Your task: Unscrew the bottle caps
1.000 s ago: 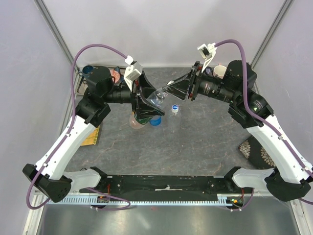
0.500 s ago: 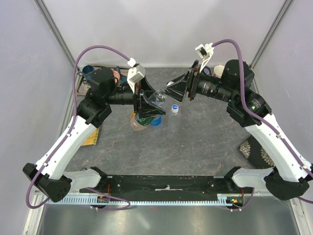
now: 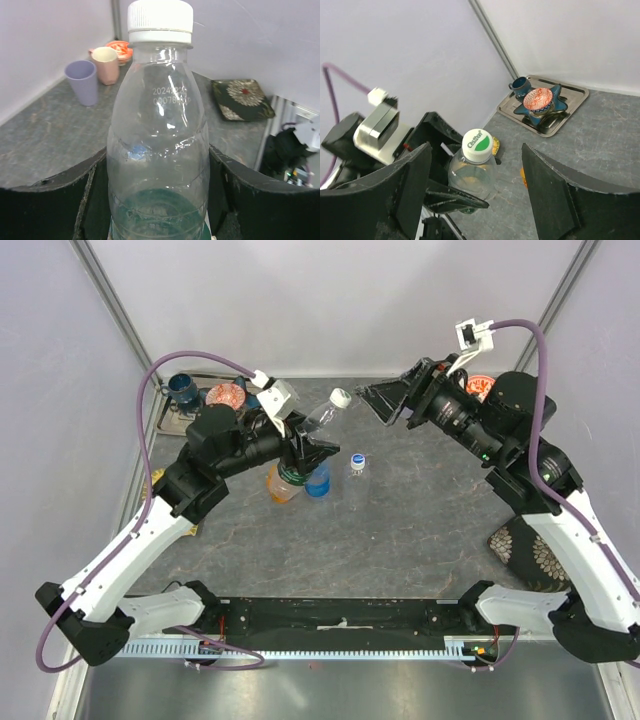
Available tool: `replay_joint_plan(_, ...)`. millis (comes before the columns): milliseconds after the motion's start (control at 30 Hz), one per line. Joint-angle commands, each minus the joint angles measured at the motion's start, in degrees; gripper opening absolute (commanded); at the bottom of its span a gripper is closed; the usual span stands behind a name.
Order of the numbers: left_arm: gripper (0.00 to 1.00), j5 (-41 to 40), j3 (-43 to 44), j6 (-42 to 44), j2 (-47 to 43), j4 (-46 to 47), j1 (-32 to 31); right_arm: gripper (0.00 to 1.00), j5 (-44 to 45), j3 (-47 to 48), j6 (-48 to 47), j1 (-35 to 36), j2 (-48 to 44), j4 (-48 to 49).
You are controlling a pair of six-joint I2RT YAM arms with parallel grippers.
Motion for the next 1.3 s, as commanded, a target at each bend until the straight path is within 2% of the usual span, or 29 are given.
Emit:
replay_joint_plan(0,0.26,-17.31,-1.36,7.19,-2.4,5.9,-3.88,0.78,4.75,1.59,4.96,0.15,2.7,0.92)
replay_joint_plan(133,0.24,-24.69,-1.62,10.26,-2.84,6.69,-6.52,0.76,3.96,2.29,6.55,0.06,4.55,1.79)
replay_joint_plan(233,0.23,-26.97,-1.54,11.76,-2.58,6.69,-8.36,0.75,3.35,2.29,7.51,0.24,5.52,3.29)
replay_joint_plan(367,0.23,-28.49,-1.45,12.82,-1.79,6.26,-10.38,0.75,3.17,2.73,8.3,0.59,6.75,5.31)
replay_joint_plan(700,0.21,-30.16,-0.66,13.0,-0.03,5.46,-10.83,0.74,2.9,2.82,8.04,1.82,8.42,6.63)
replay_joint_plan(1267,0.21,-30.07,-1.27,12.73,-0.11,5.99,-11.0,0.49,3.34,0.71,7.34,2.43,9.92,6.19)
